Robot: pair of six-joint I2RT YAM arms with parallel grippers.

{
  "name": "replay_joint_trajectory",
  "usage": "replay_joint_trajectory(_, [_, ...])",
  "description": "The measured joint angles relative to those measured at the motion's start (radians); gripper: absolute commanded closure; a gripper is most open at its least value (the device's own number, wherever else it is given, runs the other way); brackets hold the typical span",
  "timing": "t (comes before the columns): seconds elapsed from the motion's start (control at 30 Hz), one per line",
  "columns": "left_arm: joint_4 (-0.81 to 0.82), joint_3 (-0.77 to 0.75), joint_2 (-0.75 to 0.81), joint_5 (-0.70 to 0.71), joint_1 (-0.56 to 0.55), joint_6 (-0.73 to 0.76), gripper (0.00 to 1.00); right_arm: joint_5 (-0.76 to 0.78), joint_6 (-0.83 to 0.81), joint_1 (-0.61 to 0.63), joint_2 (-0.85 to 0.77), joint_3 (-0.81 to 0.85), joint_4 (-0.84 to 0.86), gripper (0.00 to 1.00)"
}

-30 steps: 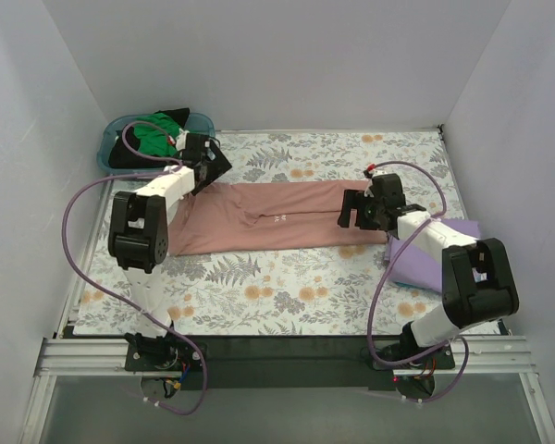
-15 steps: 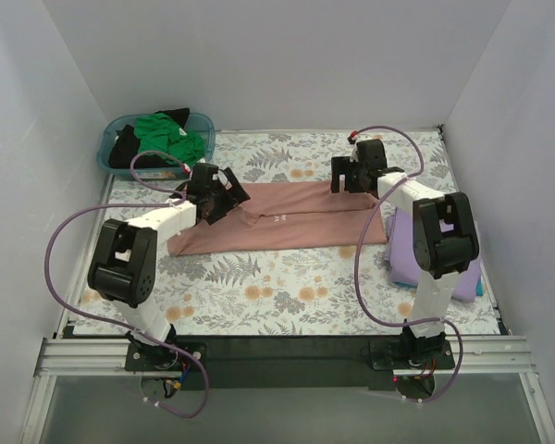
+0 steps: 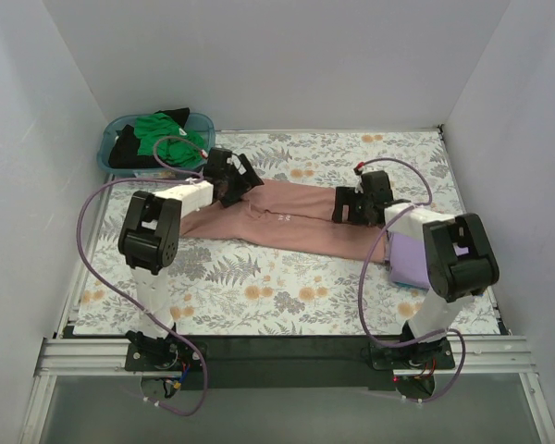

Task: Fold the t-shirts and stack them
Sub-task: Fold the tshirt

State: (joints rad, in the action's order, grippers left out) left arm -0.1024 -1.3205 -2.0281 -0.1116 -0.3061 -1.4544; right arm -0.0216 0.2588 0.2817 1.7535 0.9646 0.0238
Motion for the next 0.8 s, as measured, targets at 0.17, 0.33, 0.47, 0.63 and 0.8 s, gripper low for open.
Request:
replay_joint_trajectory(0.17, [-0.029,-0.158,-0.105,0.019,-0.067,0.024,0.02,0.026,0.077,0.099,-0.211,-0.218,-0.013,0.02])
replay_joint_trajectory(0.33, [-0.059,-0.387,-0.256,0.014,-0.137,0.053,0.02,0.068,0.206,0.276,-0.412,-0.392,-0.033,0.02])
replay_joint_trajectory(0.47, [-0.1,-0.614,-0.399,-0.011,-0.16,0.079,0.02,0.082,0.298,0.442,-0.497,-0.453,-0.043,0.02])
replay_joint_trajectory(0.63, [-0.138,-0.855,-0.548,-0.039,-0.164,0.079,0.02,0.09,0.402,0.665,-0.483,-0.448,-0.021,0.02])
replay_joint_trajectory(0.8, [-0.121,-0.977,-0.632,-0.054,-0.164,0.055,0.02,0.068,0.453,0.793,-0.392,-0.37,-0.015,0.01])
